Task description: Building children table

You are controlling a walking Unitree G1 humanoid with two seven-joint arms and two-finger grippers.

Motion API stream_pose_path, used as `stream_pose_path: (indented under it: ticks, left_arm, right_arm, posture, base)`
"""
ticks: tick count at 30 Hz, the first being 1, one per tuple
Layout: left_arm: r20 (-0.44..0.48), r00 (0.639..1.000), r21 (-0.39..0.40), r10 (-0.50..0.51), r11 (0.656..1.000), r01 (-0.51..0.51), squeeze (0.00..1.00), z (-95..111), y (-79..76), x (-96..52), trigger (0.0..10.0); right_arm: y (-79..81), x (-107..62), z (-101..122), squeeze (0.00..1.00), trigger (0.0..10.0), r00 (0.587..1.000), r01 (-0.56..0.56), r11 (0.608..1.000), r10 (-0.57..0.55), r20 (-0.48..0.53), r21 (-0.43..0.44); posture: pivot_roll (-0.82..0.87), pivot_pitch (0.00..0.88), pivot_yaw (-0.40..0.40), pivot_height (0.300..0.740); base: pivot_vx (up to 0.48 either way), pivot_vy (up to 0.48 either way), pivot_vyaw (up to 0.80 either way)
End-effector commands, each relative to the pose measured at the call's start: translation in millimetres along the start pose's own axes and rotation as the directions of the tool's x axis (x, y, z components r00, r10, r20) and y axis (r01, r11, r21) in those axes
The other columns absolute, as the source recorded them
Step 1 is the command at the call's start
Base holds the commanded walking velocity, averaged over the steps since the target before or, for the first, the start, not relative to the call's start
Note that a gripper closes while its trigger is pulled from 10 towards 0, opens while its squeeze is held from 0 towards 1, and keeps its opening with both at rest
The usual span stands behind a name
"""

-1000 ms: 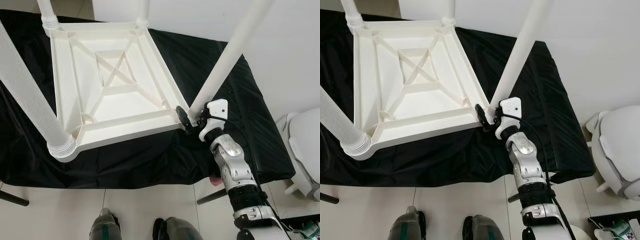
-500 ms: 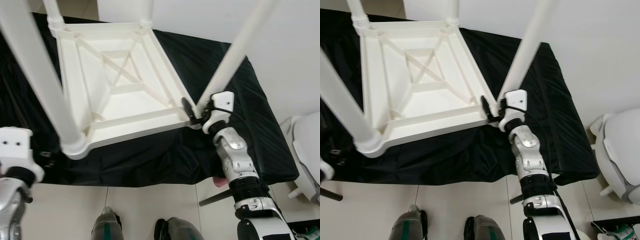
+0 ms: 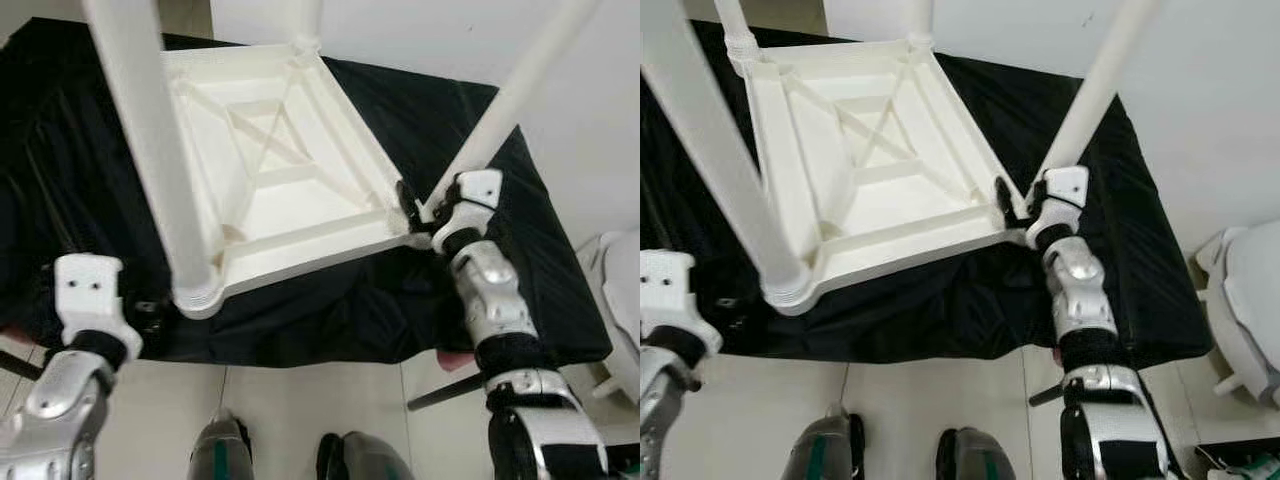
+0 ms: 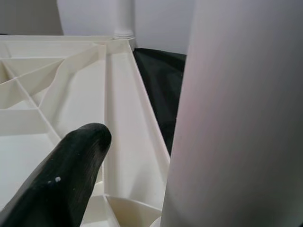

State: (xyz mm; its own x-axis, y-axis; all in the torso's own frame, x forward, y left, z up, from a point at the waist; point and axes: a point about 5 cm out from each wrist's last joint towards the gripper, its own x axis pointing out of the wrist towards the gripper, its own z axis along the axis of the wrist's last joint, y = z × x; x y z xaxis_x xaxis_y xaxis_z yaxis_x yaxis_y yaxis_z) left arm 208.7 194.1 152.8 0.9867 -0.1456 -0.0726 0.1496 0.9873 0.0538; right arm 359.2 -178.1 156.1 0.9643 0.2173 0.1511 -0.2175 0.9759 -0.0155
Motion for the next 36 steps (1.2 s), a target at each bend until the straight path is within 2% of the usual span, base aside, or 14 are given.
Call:
stream_pose_path:
  ticks: [1, 2, 3, 5, 6, 7, 10, 12, 14, 19, 21, 29, 36]
  left_arm:
    - [0.097, 0.967, -0.033, -0.237, 0.970, 0.241, 0.00, 16, -46.1, 13.6, 10.0]
    - [0.106, 0.960, -0.032, -0.259, 0.964, 0.263, 0.00, 17, -55.2, 18.5, 10.0]
    - [0.106, 0.960, -0.032, -0.259, 0.964, 0.263, 0.00, 17, -55.2, 18.5, 10.0]
    - [0.134, 0.943, -0.035, -0.304, 0.950, 0.311, 0.00, 21, -75.3, 32.7, 10.0]
    - [0.134, 0.943, -0.035, -0.304, 0.950, 0.311, 0.00, 21, -75.3, 32.7, 10.0]
    - [0.147, 0.936, -0.039, -0.321, 0.943, 0.330, 0.00, 23, -82.5, 37.6, 10.0]
    - [0.153, 0.927, -0.039, -0.341, 0.936, 0.351, 0.00, 25, -89.8, 41.8, 10.0]
    - [0.158, 0.911, -0.034, -0.382, 0.920, 0.391, 0.00, 26, -101.4, 46.3, 10.0]
    - [0.154, 0.905, -0.018, -0.397, 0.914, 0.404, 0.00, 26, -106.4, 48.8, 10.0]
    - [0.149, 0.908, -0.006, -0.392, 0.918, 0.397, 0.00, 25, -106.0, 50.7, 10.0]
    - [0.142, 0.915, 0.004, -0.379, 0.924, 0.382, 0.00, 23, -102.7, 53.3, 10.0]
    - [0.132, 0.926, 0.040, -0.354, 0.935, 0.352, 0.00, 21, -94.3, 62.3, 10.0]
    - [0.143, 0.923, 0.052, -0.357, 0.934, 0.353, 0.00, 24, -93.9, 66.6, 10.0]
  right_arm:
    - [33.4, 11.2, 10, 0.00, 10.0, 0.984, -0.170, 0.985, 0.171, 0.057, -0.008]
    - [34.8, 16.1, 12, 0.00, 10.0, 0.978, -0.199, 0.980, 0.199, 0.057, -0.001]
    - [34.8, 16.1, 12, 0.00, 10.0, 0.978, -0.199, 0.980, 0.199, 0.057, -0.001]
    - [43.0, 25.6, 17, 0.00, 10.0, 0.962, -0.269, 0.963, 0.269, 0.051, 0.006]
    - [43.0, 25.6, 17, 0.00, 10.0, 0.962, -0.269, 0.963, 0.269, 0.051, 0.006]
    - [46.1, 28.6, 18, 0.00, 10.0, 0.957, -0.286, 0.958, 0.286, 0.050, 0.003]
    - [47.9, 31.6, 19, 0.00, 10.0, 0.958, -0.282, 0.959, 0.282, 0.048, 0.002]
    - [47.0, 35.2, 20, 0.00, 10.0, 0.974, -0.222, 0.975, 0.222, 0.049, -0.009]
    - [45.2, 34.6, 20, 0.00, 10.0, 0.983, -0.176, 0.984, 0.176, 0.059, -0.012]
    - [42.9, 28.1, 16, 0.00, 10.0, 0.988, -0.138, 0.990, 0.139, 0.073, -0.011]
    - [39.4, 16.7, 12, 0.00, 10.0, 0.991, -0.091, 0.996, 0.091, 0.100, -0.003]
    - [32.8, -5.6, 6, 0.00, 10.0, 0.990, 0.005, 1.000, -0.006, 0.144, 0.011]
    - [27.9, -10.5, 6, 0.00, 10.0, 0.986, 0.050, 0.999, -0.052, 0.157, 0.017]
  posture:
    - [0.03, 0.114, -0.074, 0.740]
    - [0.03, 0.115, -0.074, 0.740]
    - [0.03, 0.115, -0.074, 0.740]
    - [0.02, 0.122, -0.071, 0.740]
    - [0.02, 0.122, -0.071, 0.740]
    - [0.02, 0.126, -0.068, 0.740]
    - [0.01, 0.128, -0.064, 0.740]
    - [0.01, 0.126, -0.060, 0.740]
    - [0.00, 0.129, -0.059, 0.740]
    - [-0.01, 0.130, -0.056, 0.740]
    - [-0.01, 0.134, -0.049, 0.740]
    - [-0.03, 0.136, -0.028, 0.740]
    - [-0.03, 0.132, -0.013, 0.740]
  base:
    - [0.000, 0.000, 0.00]
    - [0.000, 0.000, 0.00]
    - [0.000, 0.000, 0.00]
    - [0.000, 0.000, 0.00]
    - [0.000, 0.000, 0.00]
    - [0.000, 0.000, 0.00]
    - [0.000, 0.000, 0.00]
    - [0.000, 0.000, 0.00]
    - [0.000, 0.000, 0.00]
    - [0.000, 0.000, 0.00]
    - [0.000, 0.000, 0.00]
    - [0.000, 0.000, 0.00]
    - [0.000, 0.000, 0.00]
